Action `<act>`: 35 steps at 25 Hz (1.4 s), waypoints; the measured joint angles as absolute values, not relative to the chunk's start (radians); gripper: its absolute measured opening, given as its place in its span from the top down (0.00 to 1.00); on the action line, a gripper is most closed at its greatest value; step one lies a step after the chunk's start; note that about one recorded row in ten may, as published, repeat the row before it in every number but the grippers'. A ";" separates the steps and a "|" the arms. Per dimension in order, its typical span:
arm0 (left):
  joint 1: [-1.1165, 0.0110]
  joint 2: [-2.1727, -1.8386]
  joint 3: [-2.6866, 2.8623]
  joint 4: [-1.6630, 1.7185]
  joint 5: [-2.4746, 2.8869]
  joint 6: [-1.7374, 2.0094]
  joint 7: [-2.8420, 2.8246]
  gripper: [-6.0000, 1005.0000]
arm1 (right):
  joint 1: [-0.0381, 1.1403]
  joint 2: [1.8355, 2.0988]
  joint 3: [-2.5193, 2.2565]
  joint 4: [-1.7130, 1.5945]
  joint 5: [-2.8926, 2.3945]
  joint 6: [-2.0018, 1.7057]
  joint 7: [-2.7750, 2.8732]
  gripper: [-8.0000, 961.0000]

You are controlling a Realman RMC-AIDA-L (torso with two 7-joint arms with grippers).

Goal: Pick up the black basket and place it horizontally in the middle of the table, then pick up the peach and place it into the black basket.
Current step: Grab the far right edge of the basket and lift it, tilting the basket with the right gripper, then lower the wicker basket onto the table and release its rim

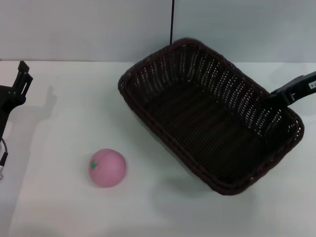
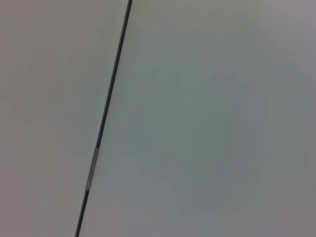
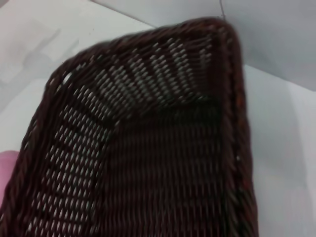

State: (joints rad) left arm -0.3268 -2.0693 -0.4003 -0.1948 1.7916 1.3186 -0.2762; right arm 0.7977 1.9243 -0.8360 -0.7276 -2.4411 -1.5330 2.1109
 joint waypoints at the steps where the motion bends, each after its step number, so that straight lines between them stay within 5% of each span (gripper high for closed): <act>1: -0.327 -2.069 -0.400 -0.195 1.792 1.318 -0.276 0.25 | 0.795 1.925 -0.836 -0.731 -2.439 -1.532 2.111 0.70; 8: -0.326 -2.069 -0.400 -0.195 1.792 1.316 -0.276 0.26 | 0.776 1.932 -0.805 -0.759 -2.407 -1.548 2.084 0.80; 16: -0.319 -2.069 -0.400 -0.195 1.792 1.319 -0.276 0.26 | 0.700 1.916 -0.804 -0.848 -2.180 -1.616 2.040 0.80; 25: -0.316 -2.069 -0.400 -0.195 1.792 1.323 -0.276 0.27 | 0.669 1.861 -0.731 -0.878 -2.048 -1.742 1.998 0.80; 31: -0.316 -2.069 -0.398 -0.195 1.792 1.325 -0.287 0.27 | 0.696 1.787 -0.727 -0.894 -2.057 -1.851 1.928 0.80; 35: -0.319 -2.069 -0.395 -0.197 1.792 1.325 -0.289 0.27 | 0.735 1.769 -0.727 -0.896 -2.116 -1.913 1.851 0.80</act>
